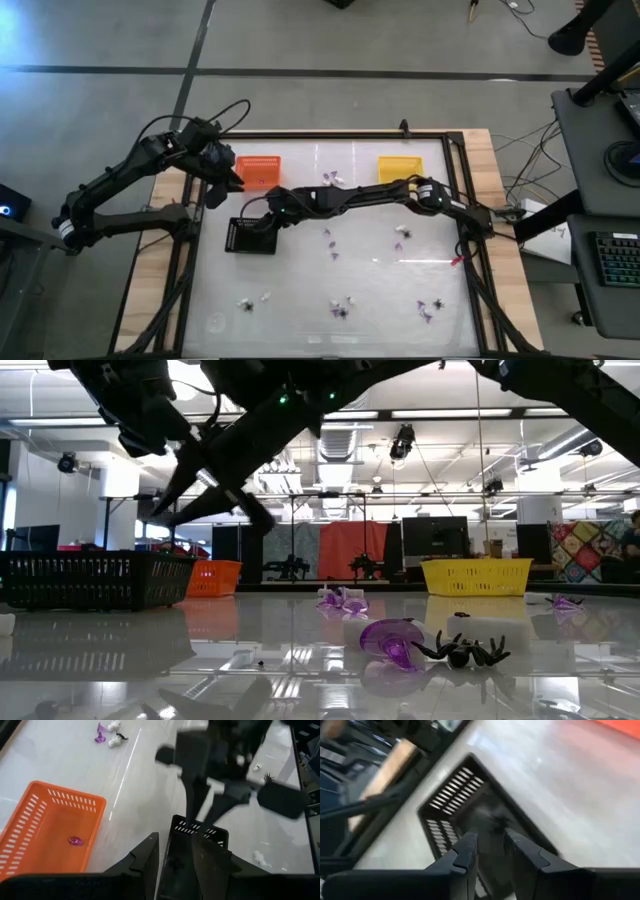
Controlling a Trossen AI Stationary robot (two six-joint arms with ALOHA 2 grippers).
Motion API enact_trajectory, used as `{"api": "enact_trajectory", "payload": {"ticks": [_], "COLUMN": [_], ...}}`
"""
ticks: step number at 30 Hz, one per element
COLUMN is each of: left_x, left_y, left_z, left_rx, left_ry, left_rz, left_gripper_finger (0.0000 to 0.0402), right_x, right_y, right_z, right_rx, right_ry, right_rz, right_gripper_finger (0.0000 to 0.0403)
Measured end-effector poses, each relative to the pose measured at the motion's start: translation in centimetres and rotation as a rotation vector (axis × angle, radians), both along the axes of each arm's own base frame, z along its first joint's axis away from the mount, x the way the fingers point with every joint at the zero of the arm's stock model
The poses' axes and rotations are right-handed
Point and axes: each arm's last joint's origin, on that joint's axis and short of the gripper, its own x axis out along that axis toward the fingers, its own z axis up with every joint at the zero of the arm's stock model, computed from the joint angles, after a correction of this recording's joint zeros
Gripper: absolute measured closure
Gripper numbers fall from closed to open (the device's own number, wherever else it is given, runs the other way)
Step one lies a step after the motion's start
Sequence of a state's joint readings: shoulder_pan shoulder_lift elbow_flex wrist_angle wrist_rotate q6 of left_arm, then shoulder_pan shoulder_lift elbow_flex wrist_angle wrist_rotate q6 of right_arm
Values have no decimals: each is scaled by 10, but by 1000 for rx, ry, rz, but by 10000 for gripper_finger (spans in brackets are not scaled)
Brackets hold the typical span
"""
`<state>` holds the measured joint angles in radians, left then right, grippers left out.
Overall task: Sort Halloween decoration
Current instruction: Put the violet witch hat into the orange bin
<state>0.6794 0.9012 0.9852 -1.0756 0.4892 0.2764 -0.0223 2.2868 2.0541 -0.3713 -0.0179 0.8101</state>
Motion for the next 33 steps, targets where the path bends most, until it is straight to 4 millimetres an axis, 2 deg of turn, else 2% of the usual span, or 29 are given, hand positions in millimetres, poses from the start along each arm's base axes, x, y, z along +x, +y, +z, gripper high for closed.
{"api": "enact_trajectory", "payload": {"ticks": [6, 12, 21, 27, 33], "left_x": [-3, -7, -8, -8, -8], "left_y": [-3, -6, -7, -7, -7], "left_z": [-2, -3, -2, -2, -2], "left_rx": [-27, -25, -17, -17, -17], "left_ry": [37, 53, 46, 46, 45], "left_rz": [-3, -23, -26, -26, -26], "left_gripper_finger": [303, 303, 303, 303, 303], "right_x": [-32, -65, -96, -103, -113], "right_y": [-9, -8, 0, 10, 29], "right_z": [21, 41, 36, 34, 33], "right_rx": [0, -56, -70, -73, -93], "right_ry": [231, 440, 749, 820, 921], "right_rz": [-26, -31, -16, -24, 20], "right_gripper_finger": [312, 312, 312, 312, 315]}}
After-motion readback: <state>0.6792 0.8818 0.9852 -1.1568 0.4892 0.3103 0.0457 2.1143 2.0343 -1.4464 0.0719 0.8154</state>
